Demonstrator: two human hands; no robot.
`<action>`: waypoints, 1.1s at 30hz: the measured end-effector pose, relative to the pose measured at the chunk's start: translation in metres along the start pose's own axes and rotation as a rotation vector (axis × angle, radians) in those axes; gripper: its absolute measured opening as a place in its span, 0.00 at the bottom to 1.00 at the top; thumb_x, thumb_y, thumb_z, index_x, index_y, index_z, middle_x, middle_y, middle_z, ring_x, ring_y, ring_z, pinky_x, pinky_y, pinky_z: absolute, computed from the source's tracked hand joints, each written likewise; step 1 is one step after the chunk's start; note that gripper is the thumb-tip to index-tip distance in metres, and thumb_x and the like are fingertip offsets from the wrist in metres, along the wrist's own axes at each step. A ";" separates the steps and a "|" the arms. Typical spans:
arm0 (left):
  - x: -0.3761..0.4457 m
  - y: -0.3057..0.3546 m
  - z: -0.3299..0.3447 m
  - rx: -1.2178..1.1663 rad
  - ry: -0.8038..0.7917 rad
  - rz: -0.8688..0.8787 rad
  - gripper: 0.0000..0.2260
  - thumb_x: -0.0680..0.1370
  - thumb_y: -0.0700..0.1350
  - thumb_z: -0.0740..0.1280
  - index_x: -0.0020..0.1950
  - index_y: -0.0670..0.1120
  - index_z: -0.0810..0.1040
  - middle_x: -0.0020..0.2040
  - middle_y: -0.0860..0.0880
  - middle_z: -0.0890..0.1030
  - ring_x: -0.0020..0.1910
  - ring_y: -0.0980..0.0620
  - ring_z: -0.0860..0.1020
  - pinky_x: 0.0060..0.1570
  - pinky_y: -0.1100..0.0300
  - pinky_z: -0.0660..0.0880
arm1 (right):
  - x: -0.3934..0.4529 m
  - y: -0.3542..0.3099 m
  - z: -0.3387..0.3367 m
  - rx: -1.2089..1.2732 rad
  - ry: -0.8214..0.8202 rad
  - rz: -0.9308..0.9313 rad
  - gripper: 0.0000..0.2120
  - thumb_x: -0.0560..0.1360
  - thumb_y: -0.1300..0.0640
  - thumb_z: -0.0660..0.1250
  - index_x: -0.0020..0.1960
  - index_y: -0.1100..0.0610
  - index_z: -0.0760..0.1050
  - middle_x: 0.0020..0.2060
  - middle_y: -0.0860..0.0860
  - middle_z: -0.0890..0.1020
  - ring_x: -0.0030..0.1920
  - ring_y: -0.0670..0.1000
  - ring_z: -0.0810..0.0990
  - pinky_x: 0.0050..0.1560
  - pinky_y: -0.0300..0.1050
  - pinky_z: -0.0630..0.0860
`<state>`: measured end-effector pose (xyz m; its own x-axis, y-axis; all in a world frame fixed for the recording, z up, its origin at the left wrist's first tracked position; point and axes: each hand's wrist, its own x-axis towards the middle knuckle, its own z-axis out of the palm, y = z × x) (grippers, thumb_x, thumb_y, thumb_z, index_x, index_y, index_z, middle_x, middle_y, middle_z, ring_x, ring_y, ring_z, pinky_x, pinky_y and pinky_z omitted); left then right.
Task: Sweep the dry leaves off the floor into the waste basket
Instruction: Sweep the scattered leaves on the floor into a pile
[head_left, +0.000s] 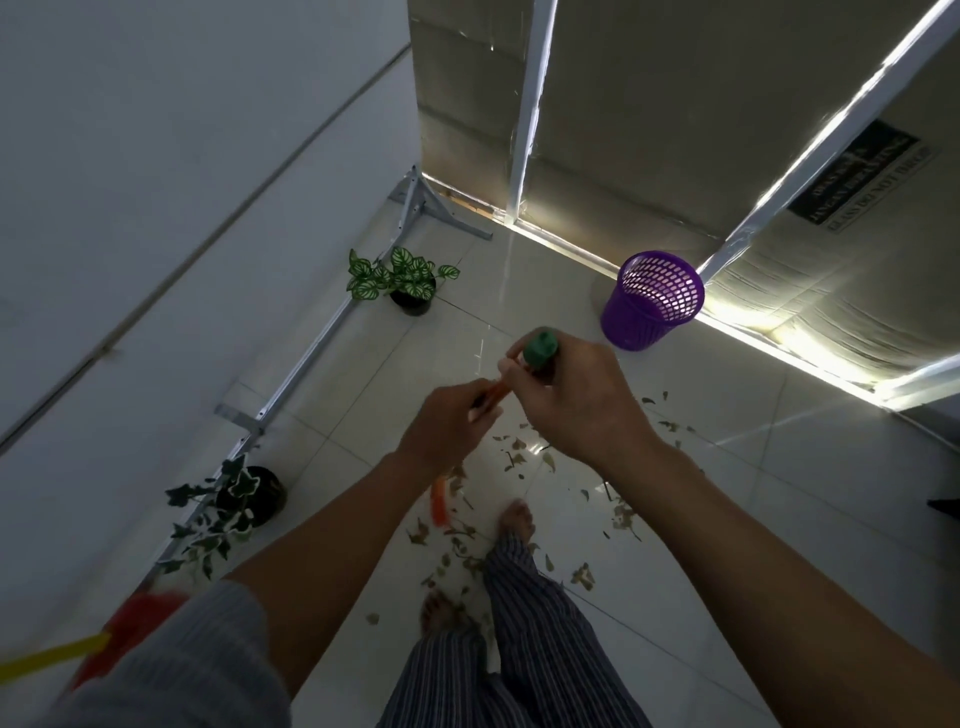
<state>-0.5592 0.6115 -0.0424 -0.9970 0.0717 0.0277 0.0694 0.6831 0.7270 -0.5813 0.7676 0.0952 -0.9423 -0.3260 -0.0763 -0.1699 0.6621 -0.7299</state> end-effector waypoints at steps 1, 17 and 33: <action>-0.004 0.002 -0.010 -0.005 0.014 0.017 0.02 0.75 0.48 0.68 0.46 0.52 0.76 0.35 0.56 0.79 0.32 0.59 0.78 0.33 0.62 0.74 | -0.002 -0.011 -0.001 0.010 0.022 -0.026 0.08 0.78 0.49 0.68 0.50 0.53 0.80 0.38 0.46 0.83 0.41 0.44 0.82 0.46 0.47 0.82; -0.138 -0.073 -0.014 0.035 -0.008 -0.209 0.07 0.72 0.49 0.69 0.45 0.47 0.80 0.34 0.51 0.80 0.33 0.52 0.79 0.36 0.52 0.77 | -0.064 -0.007 0.095 0.133 -0.167 0.124 0.03 0.76 0.54 0.72 0.49 0.52 0.83 0.36 0.39 0.80 0.36 0.32 0.78 0.37 0.22 0.70; -0.124 0.007 -0.015 -0.025 0.185 -0.088 0.04 0.76 0.46 0.69 0.49 0.50 0.80 0.37 0.57 0.80 0.35 0.60 0.79 0.39 0.66 0.75 | -0.081 -0.040 0.024 0.000 -0.104 -0.086 0.04 0.76 0.49 0.69 0.46 0.49 0.80 0.37 0.45 0.83 0.38 0.46 0.82 0.44 0.49 0.83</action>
<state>-0.4358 0.5965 -0.0309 -0.9884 -0.1239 0.0874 -0.0168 0.6623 0.7490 -0.4917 0.7515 0.1142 -0.8891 -0.4500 -0.0838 -0.2490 0.6290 -0.7364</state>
